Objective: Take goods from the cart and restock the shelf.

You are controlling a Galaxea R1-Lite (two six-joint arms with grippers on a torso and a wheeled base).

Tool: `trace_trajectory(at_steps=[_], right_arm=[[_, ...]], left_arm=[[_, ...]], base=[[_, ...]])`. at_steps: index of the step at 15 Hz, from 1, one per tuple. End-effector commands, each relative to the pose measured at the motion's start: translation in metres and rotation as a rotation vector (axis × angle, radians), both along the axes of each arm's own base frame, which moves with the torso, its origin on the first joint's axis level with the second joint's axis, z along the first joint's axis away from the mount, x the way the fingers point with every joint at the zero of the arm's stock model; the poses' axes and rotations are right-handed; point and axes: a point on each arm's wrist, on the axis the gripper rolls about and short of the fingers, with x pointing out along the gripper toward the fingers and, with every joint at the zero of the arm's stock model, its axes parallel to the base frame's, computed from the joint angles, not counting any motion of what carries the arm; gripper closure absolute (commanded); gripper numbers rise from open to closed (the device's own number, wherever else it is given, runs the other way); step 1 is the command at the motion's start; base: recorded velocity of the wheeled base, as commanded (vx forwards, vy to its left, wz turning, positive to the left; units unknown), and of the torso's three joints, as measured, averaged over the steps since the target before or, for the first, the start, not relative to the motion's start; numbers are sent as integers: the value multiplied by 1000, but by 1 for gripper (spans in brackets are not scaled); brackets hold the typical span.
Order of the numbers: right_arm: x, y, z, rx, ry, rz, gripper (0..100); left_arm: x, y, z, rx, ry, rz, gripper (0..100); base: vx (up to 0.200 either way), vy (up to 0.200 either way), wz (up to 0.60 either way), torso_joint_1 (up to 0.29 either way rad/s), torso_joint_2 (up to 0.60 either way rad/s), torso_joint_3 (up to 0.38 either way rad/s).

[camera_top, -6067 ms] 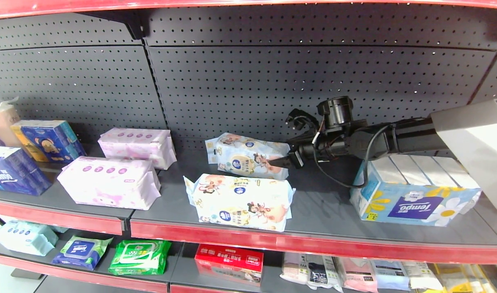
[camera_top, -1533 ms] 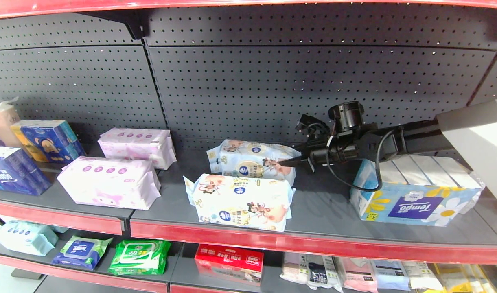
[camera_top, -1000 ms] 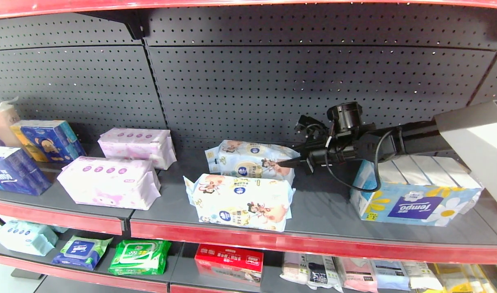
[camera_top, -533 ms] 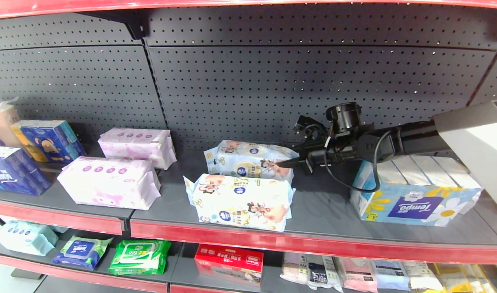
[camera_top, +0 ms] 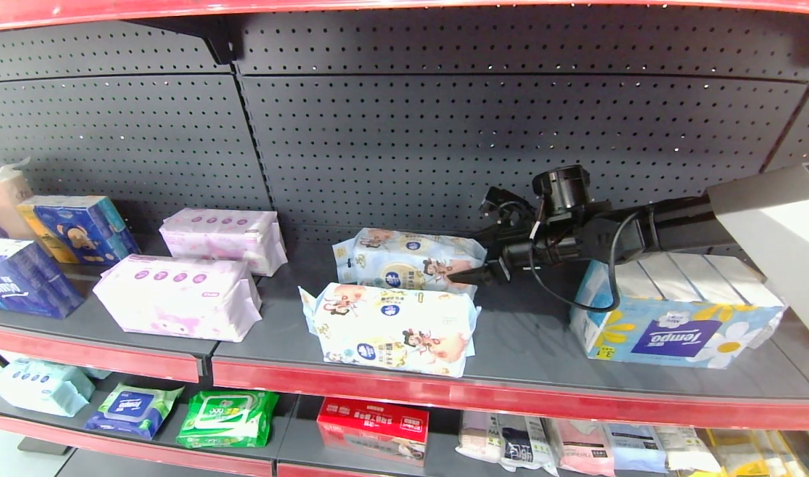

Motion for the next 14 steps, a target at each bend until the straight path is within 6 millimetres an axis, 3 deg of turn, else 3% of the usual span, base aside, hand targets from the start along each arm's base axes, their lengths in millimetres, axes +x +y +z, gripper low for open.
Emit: trace_trajectory(at_steps=[1,14], right_arm=[[-1,-6,5,0,-2,-21,0],[-7,-22,26,53,30,-134,0]], left_arm=[[0,0,0,0,0,1,0],[0,0,0,-1,0,1,0]], base=[[0,0,0,0,0,0],[0,0,0,0,0,0]])
